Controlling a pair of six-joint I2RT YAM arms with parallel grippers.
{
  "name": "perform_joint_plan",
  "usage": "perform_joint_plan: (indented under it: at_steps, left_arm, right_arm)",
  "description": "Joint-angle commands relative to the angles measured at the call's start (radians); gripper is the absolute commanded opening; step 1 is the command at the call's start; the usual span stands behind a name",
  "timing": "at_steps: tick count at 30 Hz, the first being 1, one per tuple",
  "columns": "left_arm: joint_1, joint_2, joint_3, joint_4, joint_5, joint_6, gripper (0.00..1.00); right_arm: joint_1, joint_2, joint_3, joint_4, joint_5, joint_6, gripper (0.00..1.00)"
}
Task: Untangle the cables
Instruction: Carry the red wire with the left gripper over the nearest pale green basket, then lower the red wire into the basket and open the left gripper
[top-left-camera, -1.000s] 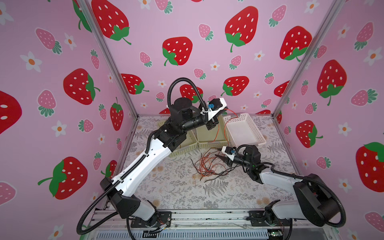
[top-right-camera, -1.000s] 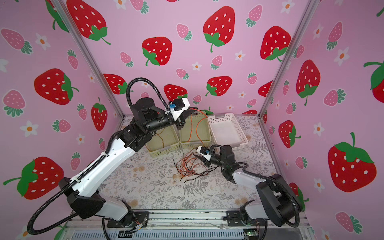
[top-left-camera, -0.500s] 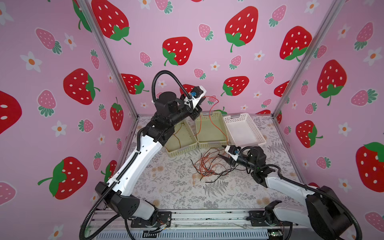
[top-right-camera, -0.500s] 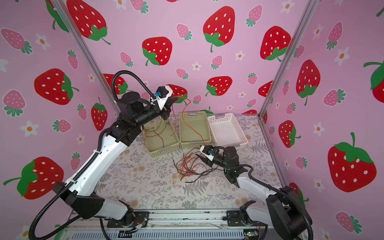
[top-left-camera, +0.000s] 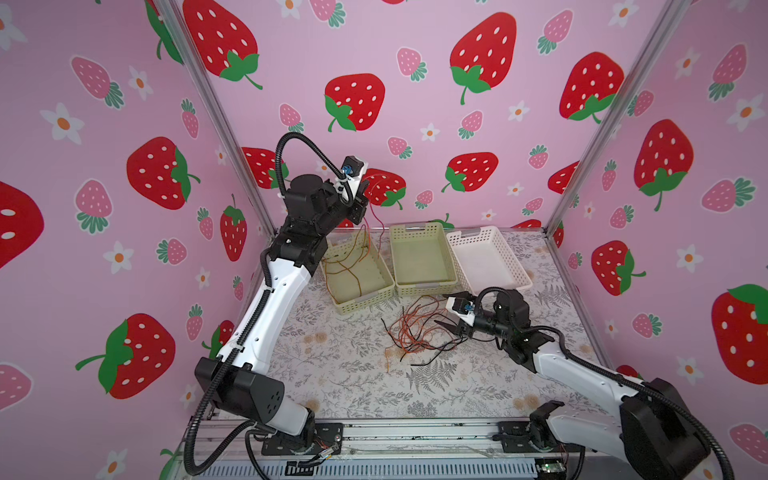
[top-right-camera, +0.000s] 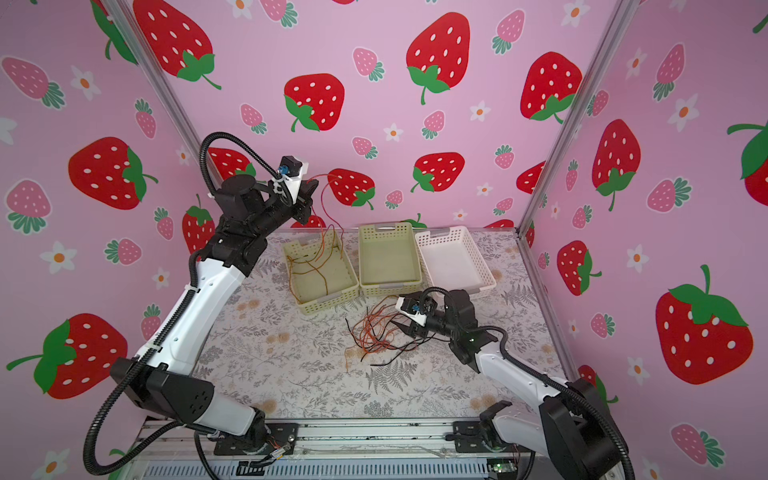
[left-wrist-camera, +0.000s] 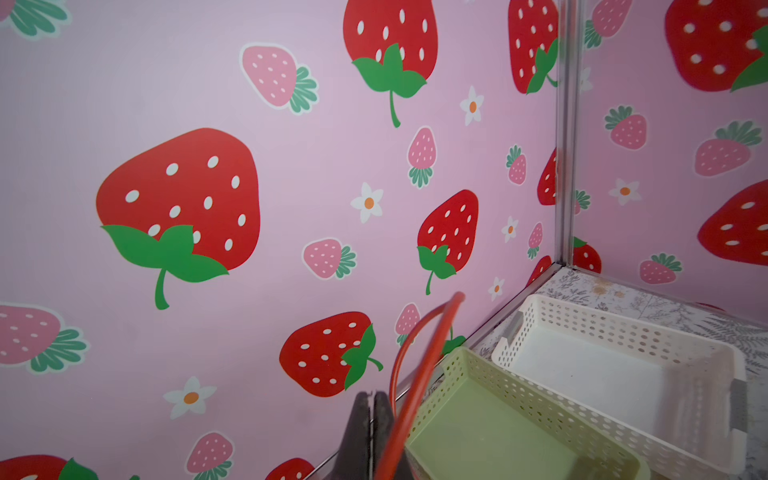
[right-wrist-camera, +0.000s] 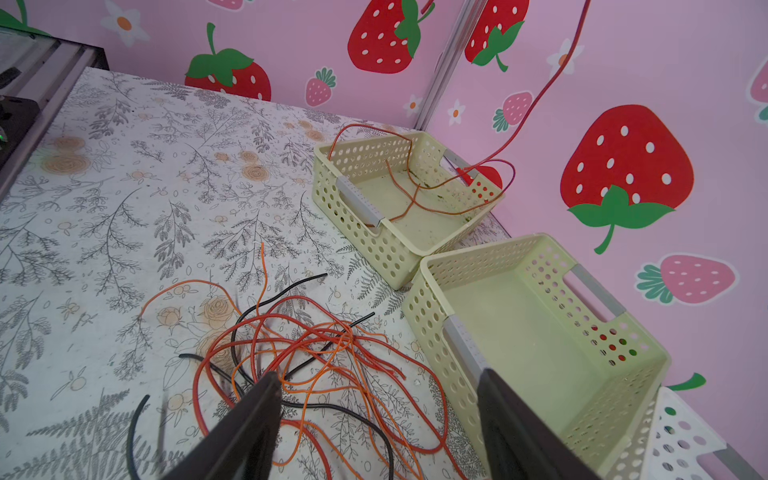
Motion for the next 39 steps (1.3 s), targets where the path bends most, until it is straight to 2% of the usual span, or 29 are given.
perform_joint_plan:
  at_steps: [1, 11, 19, 20, 22, 24, 35, 39]
  left_arm:
    - [0.042, 0.035, 0.007, 0.034, -0.015, -0.003, 0.0]
    - [0.093, 0.066, -0.103, 0.073, -0.093, 0.009, 0.0]
    - [0.138, 0.0, -0.222, 0.125, -0.118, -0.021, 0.0]
    - [0.143, -0.005, -0.227, 0.126, -0.153, -0.012, 0.0]
    - [0.159, -0.02, -0.232, 0.136, -0.166, -0.008, 0.0]
    - [0.178, -0.031, -0.213, 0.129, -0.133, -0.029, 0.0]
    - [0.18, -0.051, -0.159, 0.114, -0.137, -0.043, 0.0]
    - [0.18, -0.038, -0.164, 0.1, -0.1, -0.055, 0.0]
  right_arm:
    - [0.001, 0.003, 0.027, -0.05, 0.005, -0.041, 0.75]
    - [-0.002, -0.025, 0.004, -0.095, 0.131, -0.056, 0.74]
    - [-0.006, 0.003, 0.009, -0.099, 0.138, -0.054, 0.73]
    - [-0.006, 0.012, 0.014, -0.099, 0.137, -0.057, 0.73]
    - [-0.006, 0.028, 0.027, -0.1, 0.137, -0.057, 0.73]
    - [-0.006, 0.042, 0.036, -0.104, 0.134, -0.063, 0.73]
    - [-0.006, 0.097, 0.067, -0.109, 0.115, -0.077, 0.73]
    - [-0.006, 0.108, 0.074, -0.112, 0.112, -0.08, 0.73]
